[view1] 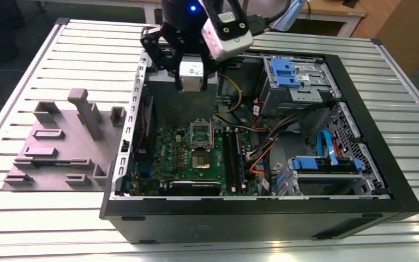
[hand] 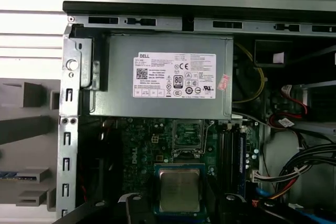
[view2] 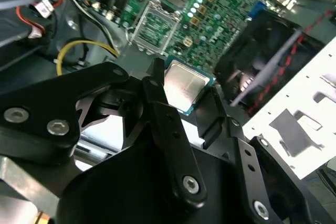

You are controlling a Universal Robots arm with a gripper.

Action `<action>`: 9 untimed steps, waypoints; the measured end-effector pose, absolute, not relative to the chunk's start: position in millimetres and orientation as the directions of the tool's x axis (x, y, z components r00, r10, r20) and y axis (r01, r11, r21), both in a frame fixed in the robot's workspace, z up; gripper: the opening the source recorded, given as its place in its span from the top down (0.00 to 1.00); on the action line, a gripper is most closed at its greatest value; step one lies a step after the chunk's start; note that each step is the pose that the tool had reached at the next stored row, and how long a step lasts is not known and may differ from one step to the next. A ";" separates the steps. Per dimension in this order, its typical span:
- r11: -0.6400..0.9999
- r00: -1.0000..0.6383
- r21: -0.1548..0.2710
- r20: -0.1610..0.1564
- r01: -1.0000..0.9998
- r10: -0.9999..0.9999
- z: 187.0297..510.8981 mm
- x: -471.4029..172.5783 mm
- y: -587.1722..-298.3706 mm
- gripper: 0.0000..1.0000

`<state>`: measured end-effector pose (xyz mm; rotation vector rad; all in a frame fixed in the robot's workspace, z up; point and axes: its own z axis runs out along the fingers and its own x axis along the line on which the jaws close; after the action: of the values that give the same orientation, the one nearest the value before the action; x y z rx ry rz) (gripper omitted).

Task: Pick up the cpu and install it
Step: 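Pick up the cpu and move it towards the insertion slot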

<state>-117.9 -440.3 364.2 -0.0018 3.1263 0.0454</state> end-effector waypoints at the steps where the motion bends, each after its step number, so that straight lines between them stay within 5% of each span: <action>1: 1.000 -1.000 0.029 -0.015 -0.001 -0.001 364.1 -114.6 -440.3 0.53; 9: 1.000 -1.000 0.029 -0.014 -0.001 -0.001 363.2 -92.6 -440.3 0.53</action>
<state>-92.6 -440.3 363.2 -0.0019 3.1271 0.0453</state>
